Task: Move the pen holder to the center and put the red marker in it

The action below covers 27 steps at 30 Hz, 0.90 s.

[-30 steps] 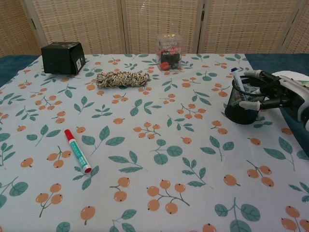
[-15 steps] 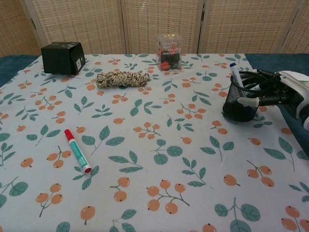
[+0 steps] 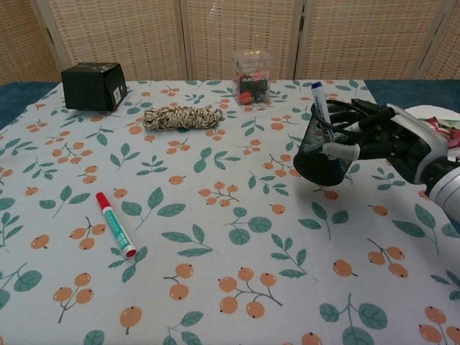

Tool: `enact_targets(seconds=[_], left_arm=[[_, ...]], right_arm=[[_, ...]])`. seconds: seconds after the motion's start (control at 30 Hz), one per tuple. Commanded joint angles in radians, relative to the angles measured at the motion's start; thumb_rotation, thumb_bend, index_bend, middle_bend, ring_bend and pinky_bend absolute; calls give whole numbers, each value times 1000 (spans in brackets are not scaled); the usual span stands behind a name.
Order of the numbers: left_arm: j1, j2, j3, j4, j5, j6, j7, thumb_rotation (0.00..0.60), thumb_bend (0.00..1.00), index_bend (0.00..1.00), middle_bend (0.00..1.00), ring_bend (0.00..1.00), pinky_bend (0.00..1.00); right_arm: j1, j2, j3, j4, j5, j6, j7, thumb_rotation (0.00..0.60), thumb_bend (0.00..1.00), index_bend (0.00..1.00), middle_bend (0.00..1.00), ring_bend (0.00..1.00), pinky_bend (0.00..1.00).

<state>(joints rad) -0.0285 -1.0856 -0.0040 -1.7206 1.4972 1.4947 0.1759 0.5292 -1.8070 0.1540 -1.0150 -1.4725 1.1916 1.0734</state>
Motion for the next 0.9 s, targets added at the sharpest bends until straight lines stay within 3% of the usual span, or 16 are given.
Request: enact_targets(seconds=[0.03,0.4,0.9], left_arm=[[0,2,1,-2,1,0,-4,600,122,0,0,94,357],[3,25,4,-5,14,8,-66,600,122,0,0,94,357],[26,71,5,7,18,41,-193,600,122,0,0,96,357]], right_arm=[[13,4,4,-84,8,-24,-92,600,214,441,413,333,386],[97,-147,59,-65,63,-115,-220,600,214,441,413,333,386],[238,-343,140,177,87,-198,-240,600,210,441,412,333,386]])
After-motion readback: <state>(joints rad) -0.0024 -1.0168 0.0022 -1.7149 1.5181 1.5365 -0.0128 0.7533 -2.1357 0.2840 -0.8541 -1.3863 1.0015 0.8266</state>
